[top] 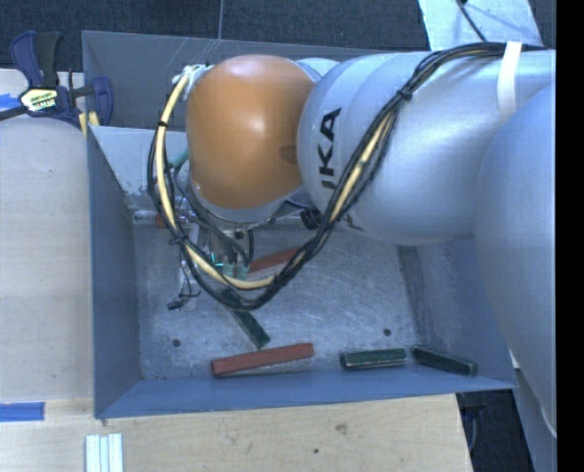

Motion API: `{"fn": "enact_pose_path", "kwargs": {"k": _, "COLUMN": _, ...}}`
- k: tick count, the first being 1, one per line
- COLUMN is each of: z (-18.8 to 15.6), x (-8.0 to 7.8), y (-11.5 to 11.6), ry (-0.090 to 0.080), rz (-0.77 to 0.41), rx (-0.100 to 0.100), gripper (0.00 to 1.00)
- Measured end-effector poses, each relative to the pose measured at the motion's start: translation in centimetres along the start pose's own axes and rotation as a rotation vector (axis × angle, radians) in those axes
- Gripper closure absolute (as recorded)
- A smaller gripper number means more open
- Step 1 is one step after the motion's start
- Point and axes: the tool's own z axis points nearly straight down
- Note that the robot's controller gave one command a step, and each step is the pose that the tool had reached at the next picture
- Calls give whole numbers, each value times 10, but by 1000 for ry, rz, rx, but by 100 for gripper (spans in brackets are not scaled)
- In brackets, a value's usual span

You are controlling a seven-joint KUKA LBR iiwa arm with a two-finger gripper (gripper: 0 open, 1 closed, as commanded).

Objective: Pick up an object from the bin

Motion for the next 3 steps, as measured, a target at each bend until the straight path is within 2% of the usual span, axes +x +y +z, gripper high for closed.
{"fn": "enact_pose_path", "kwargs": {"k": 1, "z": 144, "x": -51, "y": -127, "ry": -4, "rz": 75, "rx": -1, "gripper": 0}}
{"fn": "enact_pose_path", "kwargs": {"k": 2, "z": 111, "x": -53, "y": -149, "ry": -12, "rz": 210, "rx": -3, "gripper": 0}}
{"fn": "enact_pose_path", "kwargs": {"k": 3, "z": 99, "x": -62, "y": -143, "ry": -12, "rz": 79, "rx": -2, "gripper": 0}}
